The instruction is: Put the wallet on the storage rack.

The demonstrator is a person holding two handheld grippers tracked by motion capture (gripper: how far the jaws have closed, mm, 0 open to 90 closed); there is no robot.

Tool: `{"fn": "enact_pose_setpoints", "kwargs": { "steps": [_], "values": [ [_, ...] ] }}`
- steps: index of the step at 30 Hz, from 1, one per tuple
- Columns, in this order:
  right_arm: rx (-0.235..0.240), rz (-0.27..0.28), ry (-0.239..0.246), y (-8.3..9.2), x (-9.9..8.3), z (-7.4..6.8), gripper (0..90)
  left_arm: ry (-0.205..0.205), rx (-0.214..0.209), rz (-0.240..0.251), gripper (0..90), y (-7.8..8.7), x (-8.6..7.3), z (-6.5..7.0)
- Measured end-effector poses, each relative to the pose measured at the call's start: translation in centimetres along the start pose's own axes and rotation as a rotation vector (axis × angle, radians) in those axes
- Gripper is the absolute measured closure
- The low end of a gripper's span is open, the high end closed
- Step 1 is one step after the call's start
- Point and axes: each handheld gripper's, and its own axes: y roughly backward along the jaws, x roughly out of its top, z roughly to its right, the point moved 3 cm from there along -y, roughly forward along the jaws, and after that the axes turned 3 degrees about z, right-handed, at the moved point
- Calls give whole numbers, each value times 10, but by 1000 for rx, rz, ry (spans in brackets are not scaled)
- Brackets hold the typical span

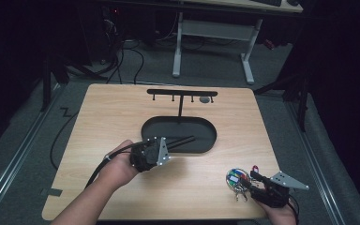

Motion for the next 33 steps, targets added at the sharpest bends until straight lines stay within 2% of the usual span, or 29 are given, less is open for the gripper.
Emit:
{"fn": "enact_pose_setpoints", "kwargs": {
  "steps": [6,14,17,19,33],
  "values": [
    [-2,-3,1,0,0,0,442,-30,9,6,726,-17,9,-6],
    [-10,2,7,6,-3,0,443,-111,40,2,725,-32,18,-25],
    [-15,7,9,10,-5,0,446,-117,50,11,725,-39,21,-32],
    [-20,8,5,13,-7,0,446,-117,38,10,725,-45,22,-36],
    [-46,15,-13,25,-13,4,448,-233,42,29,725,-93,30,-46]
  ]
}}
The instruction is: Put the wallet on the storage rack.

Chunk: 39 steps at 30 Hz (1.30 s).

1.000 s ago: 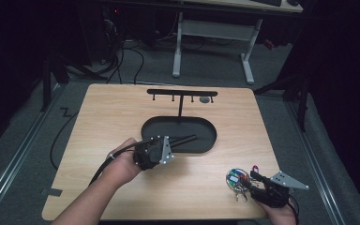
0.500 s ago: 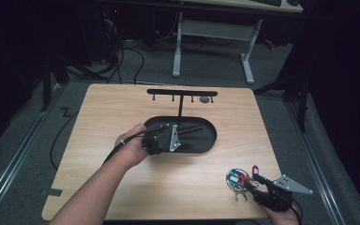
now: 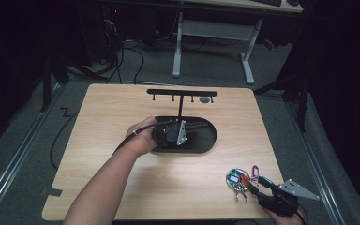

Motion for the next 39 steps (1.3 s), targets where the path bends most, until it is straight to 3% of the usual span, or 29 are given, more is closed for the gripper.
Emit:
{"fn": "enact_pose_setpoints", "kwargs": {
  "steps": [8,16,20,24,29,33,39],
  "values": [
    [1,2,-11,2,-1,1,449,-12,6,26,726,-15,-5,-3],
    [3,3,-23,2,-2,3,449,5,-1,-7,726,-31,-22,-10],
    [5,4,-26,1,-2,3,449,8,-8,0,725,-34,-28,-14],
    [5,-4,-27,1,-3,3,449,11,-14,-67,721,-41,-33,-12],
    [7,-5,-26,1,-3,2,449,12,-18,-97,707,-41,-31,-9],
    [8,-10,-22,0,-3,1,449,51,-30,-113,618,-41,-27,-4],
    [6,-9,-15,0,-2,0,449,92,-67,-105,584,-36,-25,3]
  ]
}}
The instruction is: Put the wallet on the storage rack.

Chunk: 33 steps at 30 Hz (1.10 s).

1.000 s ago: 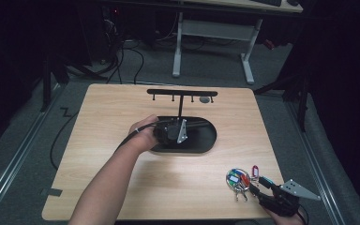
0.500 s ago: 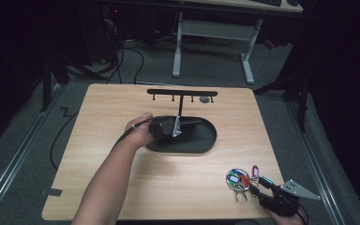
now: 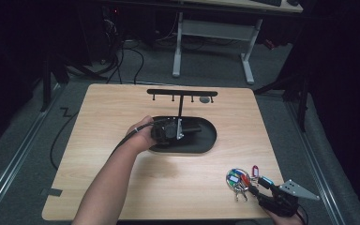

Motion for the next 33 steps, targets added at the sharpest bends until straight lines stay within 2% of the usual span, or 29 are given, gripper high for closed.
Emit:
{"fn": "enact_pose_setpoints", "kwargs": {
  "steps": [8,11,13,19,22,25,29,33],
  "values": [
    [1,-6,1,-1,0,-1,449,35,-34,10,550,2,-8,15],
    [1,-6,5,-1,0,-2,449,77,-42,49,556,7,-10,18],
    [0,-5,2,-1,0,-2,449,104,-49,58,554,10,-12,18],
    [7,-6,15,-3,1,-3,449,153,-43,90,548,26,-16,22],
    [8,-11,18,-4,2,-4,448,164,-34,147,554,38,-20,29],
    [10,-17,22,-6,2,-4,446,204,-47,155,550,46,-27,33],
    [12,-23,32,-7,2,-7,446,269,-42,184,542,56,-36,40],
    [17,-30,34,-8,2,-8,447,345,-66,224,531,64,-46,52]
  ]
}}
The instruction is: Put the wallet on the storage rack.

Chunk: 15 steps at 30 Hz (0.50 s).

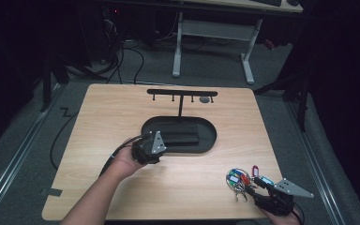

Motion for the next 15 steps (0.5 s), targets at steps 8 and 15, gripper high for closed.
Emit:
{"fn": "enact_pose_setpoints", "kwargs": {
  "steps": [8,15],
  "values": [
    [6,-4,0,-2,0,0,447,133,8,34,538,13,-38,17],
    [7,-16,5,-6,-1,0,447,241,7,39,521,26,-74,25]
  ]
}}
